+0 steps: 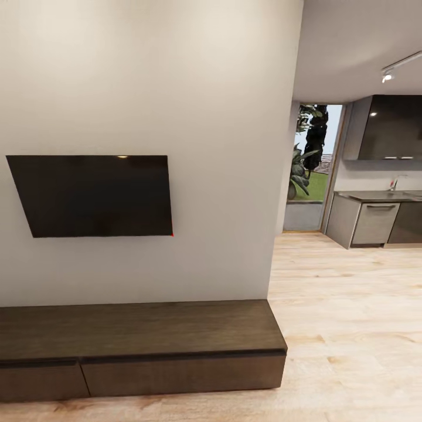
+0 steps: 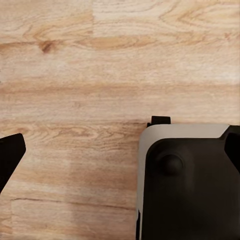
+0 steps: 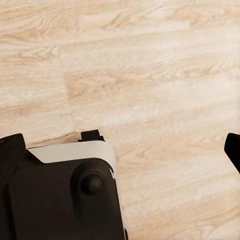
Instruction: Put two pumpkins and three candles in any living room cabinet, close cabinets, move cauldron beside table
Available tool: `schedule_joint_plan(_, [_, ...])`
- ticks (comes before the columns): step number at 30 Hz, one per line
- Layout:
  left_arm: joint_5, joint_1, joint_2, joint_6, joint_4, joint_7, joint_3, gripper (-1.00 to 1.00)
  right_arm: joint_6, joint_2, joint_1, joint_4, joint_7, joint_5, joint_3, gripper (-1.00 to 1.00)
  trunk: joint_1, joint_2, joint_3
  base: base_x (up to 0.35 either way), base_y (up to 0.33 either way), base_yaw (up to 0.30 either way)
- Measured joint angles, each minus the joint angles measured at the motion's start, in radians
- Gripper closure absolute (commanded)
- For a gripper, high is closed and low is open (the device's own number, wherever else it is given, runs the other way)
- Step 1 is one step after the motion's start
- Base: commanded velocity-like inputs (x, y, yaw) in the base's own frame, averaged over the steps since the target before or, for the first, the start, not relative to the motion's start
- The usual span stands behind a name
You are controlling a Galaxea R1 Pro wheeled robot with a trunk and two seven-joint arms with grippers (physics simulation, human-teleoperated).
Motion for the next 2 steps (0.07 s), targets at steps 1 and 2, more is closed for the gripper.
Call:
schedule_joint_plan(1, [0.000, 0.000, 0.000, 0.000, 0.000, 0.000, 0.000, -1.00, 0.000, 0.000, 0.000, 0.000, 0.000, 0.000, 0.000, -1.00, 0.000, 0.000, 0.000, 0.000, 0.000, 0.000])
schedule_joint_plan(2, [0.000, 0.000, 0.000, 0.000, 0.000, 0.000, 0.000, -1.00, 0.000, 0.000, 0.000, 0.000, 0.000, 0.000, 0.000, -1.00, 0.000, 0.000, 0.000, 0.000, 0.000, 0.000])
